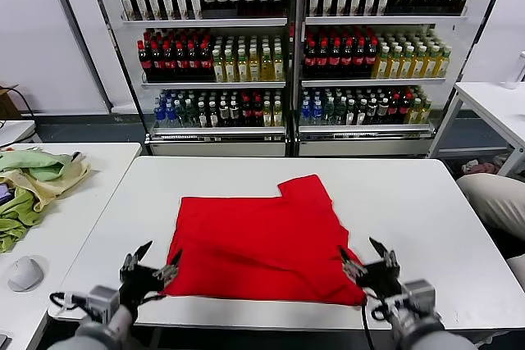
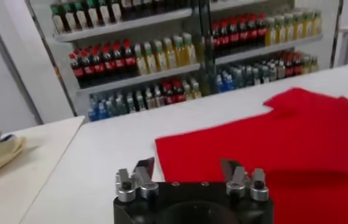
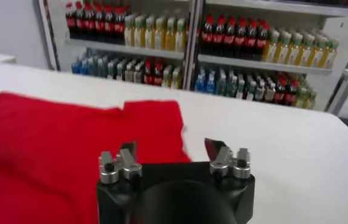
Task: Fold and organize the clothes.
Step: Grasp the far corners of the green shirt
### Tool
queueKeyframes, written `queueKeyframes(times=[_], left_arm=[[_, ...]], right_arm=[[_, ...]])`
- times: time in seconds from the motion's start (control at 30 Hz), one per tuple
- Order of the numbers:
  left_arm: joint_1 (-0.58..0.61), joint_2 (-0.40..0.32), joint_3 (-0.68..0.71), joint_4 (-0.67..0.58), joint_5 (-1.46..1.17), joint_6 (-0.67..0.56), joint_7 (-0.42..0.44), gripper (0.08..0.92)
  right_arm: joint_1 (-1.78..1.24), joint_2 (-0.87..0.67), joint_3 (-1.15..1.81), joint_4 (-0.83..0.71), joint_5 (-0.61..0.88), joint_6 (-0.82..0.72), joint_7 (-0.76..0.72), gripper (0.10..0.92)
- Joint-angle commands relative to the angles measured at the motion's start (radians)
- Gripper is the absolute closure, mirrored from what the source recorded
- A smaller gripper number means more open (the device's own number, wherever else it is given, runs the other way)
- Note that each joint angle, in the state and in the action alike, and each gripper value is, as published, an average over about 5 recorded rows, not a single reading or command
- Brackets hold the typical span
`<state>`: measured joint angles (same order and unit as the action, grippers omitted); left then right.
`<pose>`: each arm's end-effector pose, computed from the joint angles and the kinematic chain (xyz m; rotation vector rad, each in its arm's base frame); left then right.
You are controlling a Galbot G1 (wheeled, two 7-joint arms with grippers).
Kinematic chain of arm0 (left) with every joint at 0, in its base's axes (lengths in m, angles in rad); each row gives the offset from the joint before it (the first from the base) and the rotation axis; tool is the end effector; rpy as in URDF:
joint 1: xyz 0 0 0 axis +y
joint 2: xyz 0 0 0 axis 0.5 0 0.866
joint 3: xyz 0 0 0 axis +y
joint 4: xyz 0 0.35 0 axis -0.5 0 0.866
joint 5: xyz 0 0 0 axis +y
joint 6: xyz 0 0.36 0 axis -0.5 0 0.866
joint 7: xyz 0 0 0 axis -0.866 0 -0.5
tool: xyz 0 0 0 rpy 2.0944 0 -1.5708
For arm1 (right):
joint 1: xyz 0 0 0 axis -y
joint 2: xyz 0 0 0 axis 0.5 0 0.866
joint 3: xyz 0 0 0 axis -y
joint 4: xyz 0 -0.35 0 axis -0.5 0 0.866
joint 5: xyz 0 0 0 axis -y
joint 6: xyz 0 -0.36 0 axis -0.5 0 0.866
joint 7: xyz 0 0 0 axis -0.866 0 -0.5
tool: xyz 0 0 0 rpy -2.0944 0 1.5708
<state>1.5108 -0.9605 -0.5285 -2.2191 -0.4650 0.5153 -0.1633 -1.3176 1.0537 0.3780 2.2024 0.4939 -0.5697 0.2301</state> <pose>0.2084 0.0772 -0.2248 -0.2246 -2.7277 -0.2521 0.2395 -0.0313 -0.2120 0.2789 -2.7911 0.1118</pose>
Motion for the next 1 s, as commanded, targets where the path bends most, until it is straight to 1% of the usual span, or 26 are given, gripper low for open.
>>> queueKeyframes(times=[0.03,0.1,0.23,0.37,0.5,0.6,0.73,1.0], left_arm=[[-0.379,0.036,0.090,0.295,-0.160,-0.002,0.062,0.202],[-0.448,0.040,0.117,0.359,-0.160,0.002,0.089,0.184],[-0.558,0.036,0.172,0.489,-0.139,0.001,0.143,0.178],[-0.653,0.020,0.237,0.609,-0.120,0.000,0.176,0.177],[-0.733,-0.001,0.285,0.723,-0.089,-0.003,0.219,0.177],[-0.767,-0.012,0.302,0.786,-0.042,-0.005,0.265,0.177],[-0.791,-0.026,0.307,0.857,-0.009,-0.012,0.293,0.177],[-0.794,-0.048,0.299,0.916,0.017,-0.030,0.328,0.177]], right_arm=[[0.520,0.063,-0.206,-0.393,0.059,-0.010,0.024,0.205],[0.573,0.082,-0.230,-0.460,0.059,-0.010,0.020,0.203],[0.681,0.134,-0.261,-0.618,0.021,-0.009,0.000,0.203],[0.782,0.203,-0.277,-0.801,-0.032,-0.007,-0.018,0.203],[0.839,0.282,-0.276,-0.928,-0.035,-0.006,-0.012,0.203],[0.866,0.339,-0.274,-1.007,-0.056,0.005,-0.008,0.203],[0.867,0.376,-0.268,-1.065,-0.095,0.030,-0.009,0.203],[0.850,0.396,-0.232,-1.162,-0.132,0.067,-0.016,0.203]])
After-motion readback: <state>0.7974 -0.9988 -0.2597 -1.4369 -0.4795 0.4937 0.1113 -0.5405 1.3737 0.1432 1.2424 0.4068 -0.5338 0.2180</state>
